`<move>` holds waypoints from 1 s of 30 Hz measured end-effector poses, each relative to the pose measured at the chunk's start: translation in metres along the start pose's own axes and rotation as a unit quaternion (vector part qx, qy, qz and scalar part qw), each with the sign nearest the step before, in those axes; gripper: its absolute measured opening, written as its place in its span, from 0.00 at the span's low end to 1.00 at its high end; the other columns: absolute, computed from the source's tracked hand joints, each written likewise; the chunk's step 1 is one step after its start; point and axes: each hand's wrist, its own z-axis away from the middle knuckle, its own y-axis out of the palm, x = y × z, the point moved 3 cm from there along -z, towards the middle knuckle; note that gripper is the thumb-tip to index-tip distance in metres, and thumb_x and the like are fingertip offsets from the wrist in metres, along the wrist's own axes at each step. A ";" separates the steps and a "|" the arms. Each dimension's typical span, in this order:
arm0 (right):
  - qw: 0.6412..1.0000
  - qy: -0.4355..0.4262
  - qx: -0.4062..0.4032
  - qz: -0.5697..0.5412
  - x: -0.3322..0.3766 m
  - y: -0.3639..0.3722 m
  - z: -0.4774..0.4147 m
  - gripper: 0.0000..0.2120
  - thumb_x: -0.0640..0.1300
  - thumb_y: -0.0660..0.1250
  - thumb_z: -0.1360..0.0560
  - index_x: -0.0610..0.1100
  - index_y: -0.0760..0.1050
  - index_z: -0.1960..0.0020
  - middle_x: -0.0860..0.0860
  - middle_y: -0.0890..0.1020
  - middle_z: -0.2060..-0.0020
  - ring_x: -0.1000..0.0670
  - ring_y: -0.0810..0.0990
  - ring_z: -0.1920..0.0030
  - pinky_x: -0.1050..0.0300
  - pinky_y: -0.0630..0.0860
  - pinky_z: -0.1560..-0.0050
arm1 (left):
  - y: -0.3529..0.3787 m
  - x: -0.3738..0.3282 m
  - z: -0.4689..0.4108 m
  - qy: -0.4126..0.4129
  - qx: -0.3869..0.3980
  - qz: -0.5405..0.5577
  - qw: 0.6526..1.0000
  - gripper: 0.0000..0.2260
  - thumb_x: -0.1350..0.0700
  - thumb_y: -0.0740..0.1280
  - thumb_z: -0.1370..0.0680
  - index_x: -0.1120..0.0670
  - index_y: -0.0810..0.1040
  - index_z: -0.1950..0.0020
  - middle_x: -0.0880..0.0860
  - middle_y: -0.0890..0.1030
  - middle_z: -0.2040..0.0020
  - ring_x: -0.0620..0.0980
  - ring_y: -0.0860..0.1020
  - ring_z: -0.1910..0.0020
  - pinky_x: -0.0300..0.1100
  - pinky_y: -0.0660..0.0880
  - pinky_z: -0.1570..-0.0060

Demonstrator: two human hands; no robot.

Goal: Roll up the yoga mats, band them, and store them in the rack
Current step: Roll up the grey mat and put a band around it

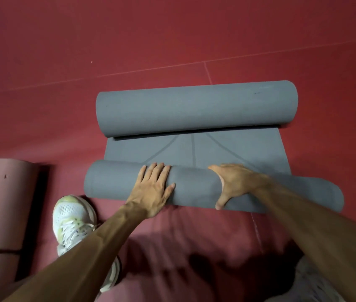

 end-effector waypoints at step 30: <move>0.944 -0.013 -0.315 0.101 0.017 0.038 0.020 0.54 0.69 0.76 0.52 0.44 0.69 0.32 0.45 0.76 0.41 0.45 0.72 0.42 0.44 0.72 0.44 | -0.004 0.008 -0.083 -0.034 0.067 0.027 0.997 0.27 0.36 0.45 0.21 0.47 0.74 0.34 0.52 0.75 0.36 0.53 0.71 0.34 0.49 0.64 0.35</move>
